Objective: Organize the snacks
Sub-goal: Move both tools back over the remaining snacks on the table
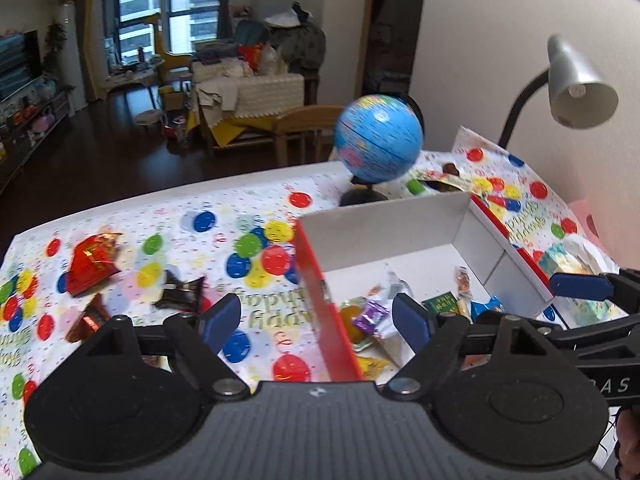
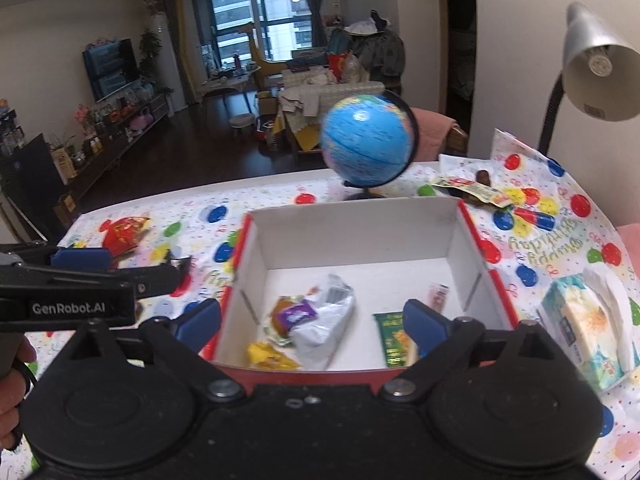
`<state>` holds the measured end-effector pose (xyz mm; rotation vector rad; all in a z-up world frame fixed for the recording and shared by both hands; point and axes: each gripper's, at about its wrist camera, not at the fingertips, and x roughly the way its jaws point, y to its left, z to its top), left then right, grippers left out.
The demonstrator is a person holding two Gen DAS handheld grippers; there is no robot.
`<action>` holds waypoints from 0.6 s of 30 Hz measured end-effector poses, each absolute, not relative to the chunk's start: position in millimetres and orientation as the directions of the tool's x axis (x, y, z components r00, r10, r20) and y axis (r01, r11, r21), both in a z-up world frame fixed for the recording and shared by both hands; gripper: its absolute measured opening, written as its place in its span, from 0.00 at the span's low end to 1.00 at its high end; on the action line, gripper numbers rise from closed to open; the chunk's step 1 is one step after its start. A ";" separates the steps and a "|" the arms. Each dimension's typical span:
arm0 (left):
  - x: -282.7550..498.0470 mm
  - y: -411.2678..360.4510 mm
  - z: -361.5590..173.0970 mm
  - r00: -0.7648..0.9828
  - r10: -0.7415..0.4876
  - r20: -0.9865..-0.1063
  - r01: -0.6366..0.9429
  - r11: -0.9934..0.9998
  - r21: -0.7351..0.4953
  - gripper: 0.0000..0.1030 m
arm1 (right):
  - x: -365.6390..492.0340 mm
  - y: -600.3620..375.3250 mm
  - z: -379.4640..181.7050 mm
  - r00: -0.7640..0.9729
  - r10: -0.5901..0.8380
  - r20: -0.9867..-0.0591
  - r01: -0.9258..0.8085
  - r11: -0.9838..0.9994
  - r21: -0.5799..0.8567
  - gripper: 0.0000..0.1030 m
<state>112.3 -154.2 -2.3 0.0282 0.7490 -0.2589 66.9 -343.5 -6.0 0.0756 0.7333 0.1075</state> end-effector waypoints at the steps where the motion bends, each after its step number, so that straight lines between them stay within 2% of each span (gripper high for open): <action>1: 109.8 -148.5 -0.7 0.705 -0.222 -0.673 0.236 0.969 -0.072 0.81 | 66.0 -338.0 -5.3 0.738 0.130 -0.663 -0.080 0.991 0.105 0.96; 11: 92.9 -80.8 -1.9 0.722 -0.202 -0.662 0.134 0.979 -0.153 0.81 | 67.1 -277.0 0.8 0.724 0.200 -0.660 -0.177 0.979 0.103 0.96; 18: 85.9 -29.3 -12.6 0.735 -0.145 -0.663 0.043 0.985 -0.167 0.81 | 74.5 -223.1 -1.8 0.695 0.259 -0.670 -0.263 0.960 0.098 0.96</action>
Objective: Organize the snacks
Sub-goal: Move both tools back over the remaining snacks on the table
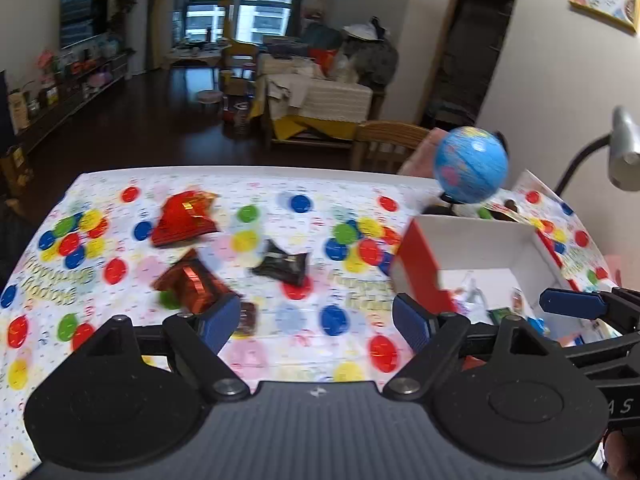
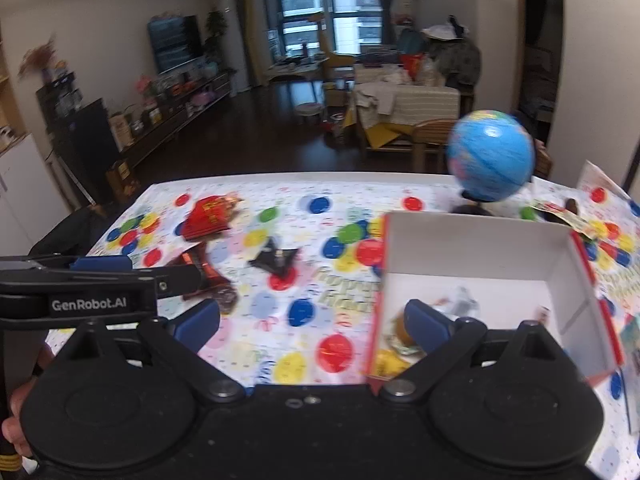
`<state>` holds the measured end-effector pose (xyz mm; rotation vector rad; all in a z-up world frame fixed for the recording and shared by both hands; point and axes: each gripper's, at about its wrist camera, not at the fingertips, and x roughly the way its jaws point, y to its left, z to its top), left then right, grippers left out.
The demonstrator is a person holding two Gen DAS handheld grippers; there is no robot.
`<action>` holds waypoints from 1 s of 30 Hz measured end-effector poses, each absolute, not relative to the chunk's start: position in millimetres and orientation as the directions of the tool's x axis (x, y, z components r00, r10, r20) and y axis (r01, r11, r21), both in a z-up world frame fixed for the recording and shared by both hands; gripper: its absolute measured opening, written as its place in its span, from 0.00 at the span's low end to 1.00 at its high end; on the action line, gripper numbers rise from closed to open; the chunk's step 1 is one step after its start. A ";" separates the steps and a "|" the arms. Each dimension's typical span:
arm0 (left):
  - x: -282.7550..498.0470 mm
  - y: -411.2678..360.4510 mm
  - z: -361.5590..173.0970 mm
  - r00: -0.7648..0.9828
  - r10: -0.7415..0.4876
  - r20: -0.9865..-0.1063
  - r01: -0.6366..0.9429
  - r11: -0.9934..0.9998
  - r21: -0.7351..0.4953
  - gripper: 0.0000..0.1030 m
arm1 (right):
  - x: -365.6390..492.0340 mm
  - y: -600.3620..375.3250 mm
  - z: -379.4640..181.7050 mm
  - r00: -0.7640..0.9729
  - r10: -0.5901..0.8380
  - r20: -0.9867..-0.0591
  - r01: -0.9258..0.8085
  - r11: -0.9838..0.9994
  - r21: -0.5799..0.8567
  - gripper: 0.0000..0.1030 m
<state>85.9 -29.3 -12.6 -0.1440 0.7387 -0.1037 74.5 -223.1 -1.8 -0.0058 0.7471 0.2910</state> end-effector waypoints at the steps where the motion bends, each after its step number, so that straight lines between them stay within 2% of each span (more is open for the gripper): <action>1: 85.1 -21.7 -13.7 0.738 -0.138 -0.660 0.033 0.985 -0.170 0.81 | 75.7 -215.1 -2.4 0.692 0.266 -0.671 -0.274 0.957 0.097 0.96; 13: 97.9 52.9 -36.9 0.727 -0.038 -0.685 -0.079 0.987 -0.139 0.81 | 101.8 -154.6 -24.4 0.646 0.282 -0.709 -0.339 0.939 0.064 0.95; 20: 124.5 77.6 -55.1 0.697 -0.024 -0.717 -0.115 0.983 -0.145 0.81 | 121.7 -131.3 -46.9 0.615 0.300 -0.729 -0.363 0.929 0.076 0.92; 27: 160.2 87.1 -81.0 0.669 -0.049 -0.742 -0.088 0.985 -0.145 0.81 | 149.5 -112.0 -79.0 0.546 0.345 -0.763 -0.397 0.909 0.126 0.78; 30: 176.5 87.7 -92.4 0.656 -0.055 -0.753 -0.075 0.988 -0.137 0.81 | 162.3 -103.0 -92.8 0.522 0.352 -0.777 -0.407 0.903 0.136 0.75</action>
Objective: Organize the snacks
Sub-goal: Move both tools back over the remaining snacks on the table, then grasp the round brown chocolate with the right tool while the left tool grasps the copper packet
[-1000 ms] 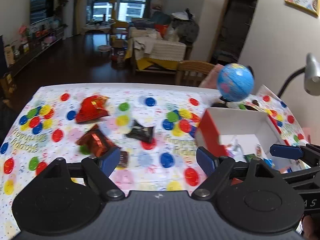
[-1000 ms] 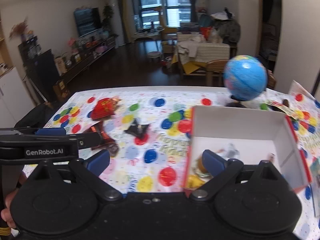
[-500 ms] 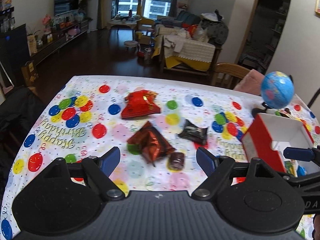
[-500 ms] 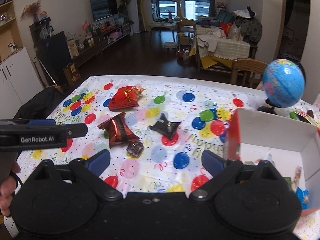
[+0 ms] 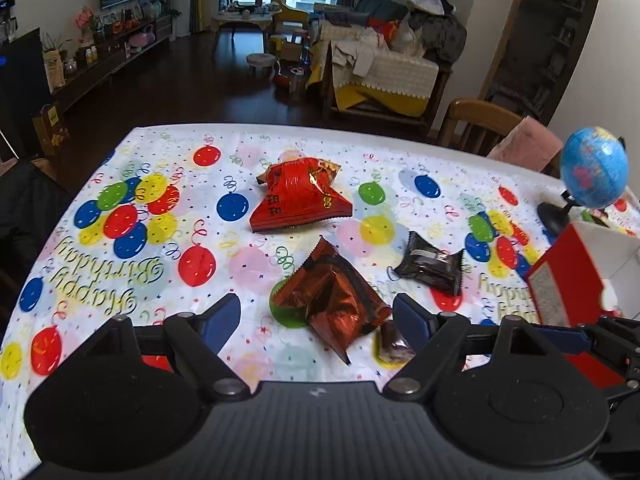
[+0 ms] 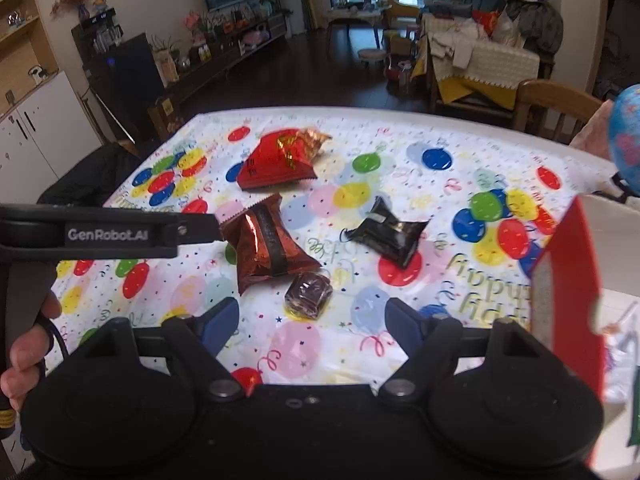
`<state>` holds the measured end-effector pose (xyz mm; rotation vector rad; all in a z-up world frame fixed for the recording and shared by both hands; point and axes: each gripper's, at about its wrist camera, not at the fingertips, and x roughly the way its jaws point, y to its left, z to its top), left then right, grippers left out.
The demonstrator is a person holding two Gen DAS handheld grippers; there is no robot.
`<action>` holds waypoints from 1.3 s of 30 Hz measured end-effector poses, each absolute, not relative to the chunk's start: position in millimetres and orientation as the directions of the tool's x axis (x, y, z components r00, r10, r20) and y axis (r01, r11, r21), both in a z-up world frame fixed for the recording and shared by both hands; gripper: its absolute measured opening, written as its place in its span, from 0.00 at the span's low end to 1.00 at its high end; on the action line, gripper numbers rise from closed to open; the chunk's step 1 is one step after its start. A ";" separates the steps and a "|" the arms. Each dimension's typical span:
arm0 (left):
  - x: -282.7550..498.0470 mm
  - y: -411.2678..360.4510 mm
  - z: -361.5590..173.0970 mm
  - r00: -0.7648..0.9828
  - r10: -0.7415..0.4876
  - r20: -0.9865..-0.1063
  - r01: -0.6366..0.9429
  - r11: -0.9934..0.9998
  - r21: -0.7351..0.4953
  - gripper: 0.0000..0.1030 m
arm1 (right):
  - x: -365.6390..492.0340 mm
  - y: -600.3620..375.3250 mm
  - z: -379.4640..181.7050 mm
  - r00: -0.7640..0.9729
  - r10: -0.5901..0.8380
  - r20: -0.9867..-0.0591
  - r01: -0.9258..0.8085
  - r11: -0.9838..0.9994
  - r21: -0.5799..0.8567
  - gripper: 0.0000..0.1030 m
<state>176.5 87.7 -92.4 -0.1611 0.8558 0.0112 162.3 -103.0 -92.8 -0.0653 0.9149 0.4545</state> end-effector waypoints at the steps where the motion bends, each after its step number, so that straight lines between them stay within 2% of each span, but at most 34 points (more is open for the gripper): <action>1: 181.6 88.4 -96.8 0.651 -0.059 -0.756 -0.071 0.988 -0.139 0.81 | 166.3 -100.4 -96.9 0.515 0.356 -0.780 -0.411 0.901 0.140 0.74; 11: 223.6 89.9 -133.7 0.587 -0.105 -0.803 -0.047 0.985 -0.164 0.81 | 201.1 -85.9 -136.7 0.445 0.349 -0.825 -0.404 0.900 0.163 0.64; 15: 233.9 87.6 -144.3 0.565 -0.127 -0.815 -0.029 0.984 -0.173 0.81 | 208.6 -79.4 -145.6 0.428 0.357 -0.830 -0.416 0.893 0.170 0.57; 23: 245.1 89.4 -155.4 0.544 -0.156 -0.824 -0.040 0.977 -0.211 0.80 | 216.7 -67.6 -154.3 0.415 0.365 -0.833 -0.434 0.884 0.171 0.50; 25: 245.3 90.2 -156.0 0.545 -0.156 -0.824 -0.046 0.976 -0.215 0.80 | 217.7 -66.7 -155.9 0.416 0.359 -0.835 -0.435 0.885 0.164 0.45; 28: 245.2 91.0 -155.6 0.548 -0.155 -0.822 -0.057 0.974 -0.221 0.74 | 219.3 -67.3 -159.1 0.410 0.347 -0.843 -0.425 0.891 0.160 0.36; 33: 242.0 90.1 -152.8 0.552 -0.162 -0.818 -0.063 0.970 -0.235 0.58 | 217.0 -69.3 -159.1 0.416 0.335 -0.845 -0.414 0.898 0.153 0.33; 35: 239.6 89.7 -150.7 0.557 -0.169 -0.813 -0.059 0.969 -0.241 0.46 | 214.5 -70.7 -157.7 0.423 0.329 -0.844 -0.410 0.901 0.146 0.33; 39: 233.5 88.4 -144.5 0.566 -0.171 -0.806 -0.053 0.969 -0.243 0.46 | 208.9 -77.3 -151.0 0.435 0.320 -0.841 -0.387 0.911 0.147 0.33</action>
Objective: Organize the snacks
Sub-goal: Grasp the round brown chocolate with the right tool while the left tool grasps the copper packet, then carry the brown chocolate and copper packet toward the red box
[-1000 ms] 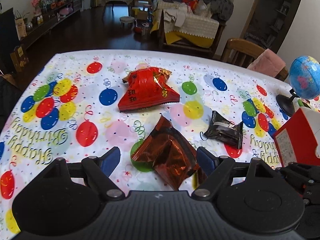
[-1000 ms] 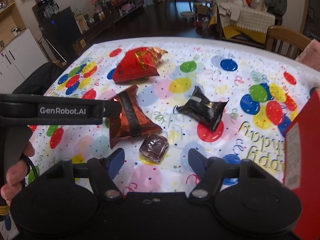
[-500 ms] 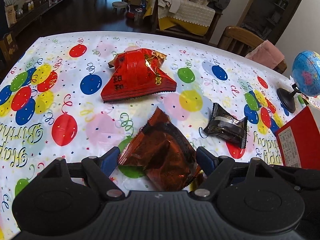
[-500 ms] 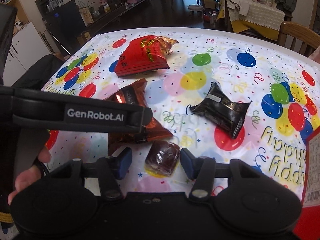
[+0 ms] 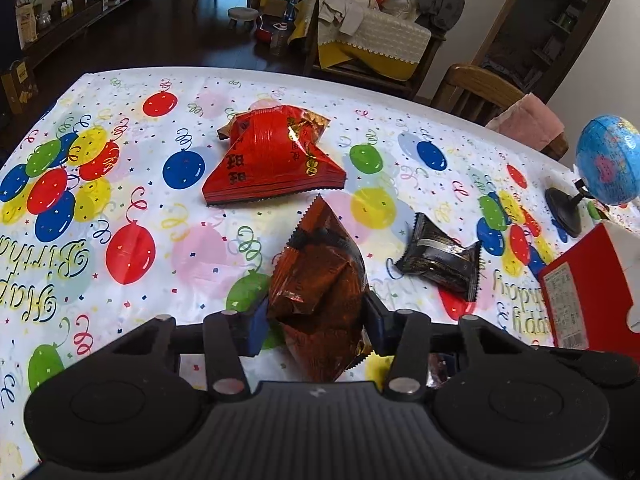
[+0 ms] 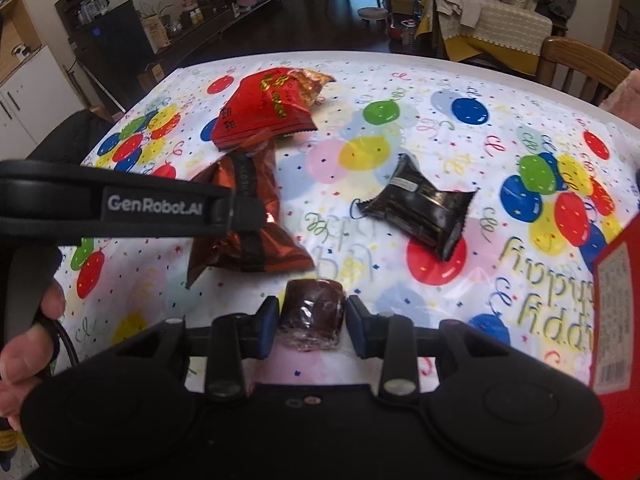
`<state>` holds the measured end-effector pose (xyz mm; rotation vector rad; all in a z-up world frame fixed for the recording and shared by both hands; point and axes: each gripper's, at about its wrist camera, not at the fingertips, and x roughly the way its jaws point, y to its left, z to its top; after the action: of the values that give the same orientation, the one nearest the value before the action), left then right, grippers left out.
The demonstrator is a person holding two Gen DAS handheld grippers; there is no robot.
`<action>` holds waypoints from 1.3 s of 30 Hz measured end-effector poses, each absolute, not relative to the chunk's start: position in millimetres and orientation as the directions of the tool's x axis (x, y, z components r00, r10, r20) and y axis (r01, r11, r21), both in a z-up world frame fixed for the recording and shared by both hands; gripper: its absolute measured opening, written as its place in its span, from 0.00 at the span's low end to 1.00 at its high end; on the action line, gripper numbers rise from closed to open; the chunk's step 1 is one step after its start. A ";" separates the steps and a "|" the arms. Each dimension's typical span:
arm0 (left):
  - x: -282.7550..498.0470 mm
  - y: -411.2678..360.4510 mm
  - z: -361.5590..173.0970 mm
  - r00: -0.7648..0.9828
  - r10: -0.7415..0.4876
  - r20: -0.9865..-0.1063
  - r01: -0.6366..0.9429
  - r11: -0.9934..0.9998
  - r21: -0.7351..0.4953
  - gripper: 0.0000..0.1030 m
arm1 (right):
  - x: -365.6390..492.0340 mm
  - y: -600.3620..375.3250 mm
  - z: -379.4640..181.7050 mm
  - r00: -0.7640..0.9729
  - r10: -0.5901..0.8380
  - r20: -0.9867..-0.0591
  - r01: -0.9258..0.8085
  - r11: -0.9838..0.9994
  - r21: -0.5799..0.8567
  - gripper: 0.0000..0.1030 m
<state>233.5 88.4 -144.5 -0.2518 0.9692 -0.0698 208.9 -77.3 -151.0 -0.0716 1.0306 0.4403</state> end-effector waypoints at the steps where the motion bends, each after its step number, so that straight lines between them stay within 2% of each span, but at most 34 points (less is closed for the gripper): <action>1: 231.4 87.8 -142.6 0.568 -0.169 -0.805 -0.051 0.969 -0.240 0.45 | 207.3 -79.7 -148.3 0.439 0.319 -0.840 -0.380 0.913 0.148 0.33; 21: 163.3 44.5 -66.7 0.613 -0.215 -0.760 0.022 0.966 -0.256 0.46 | 137.9 -144.8 -62.0 0.571 0.295 -0.766 -0.316 0.940 0.127 0.33; 39: 124.7 -60.7 -13.5 0.666 -0.263 -0.699 0.154 0.964 -0.216 0.46 | 84.3 -243.4 -18.8 0.683 0.236 -0.692 -0.233 0.967 0.100 0.33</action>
<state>124.7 -60.7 -13.5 -0.1424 0.8095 -0.2364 84.3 -243.4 -18.8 0.0036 0.7762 0.2627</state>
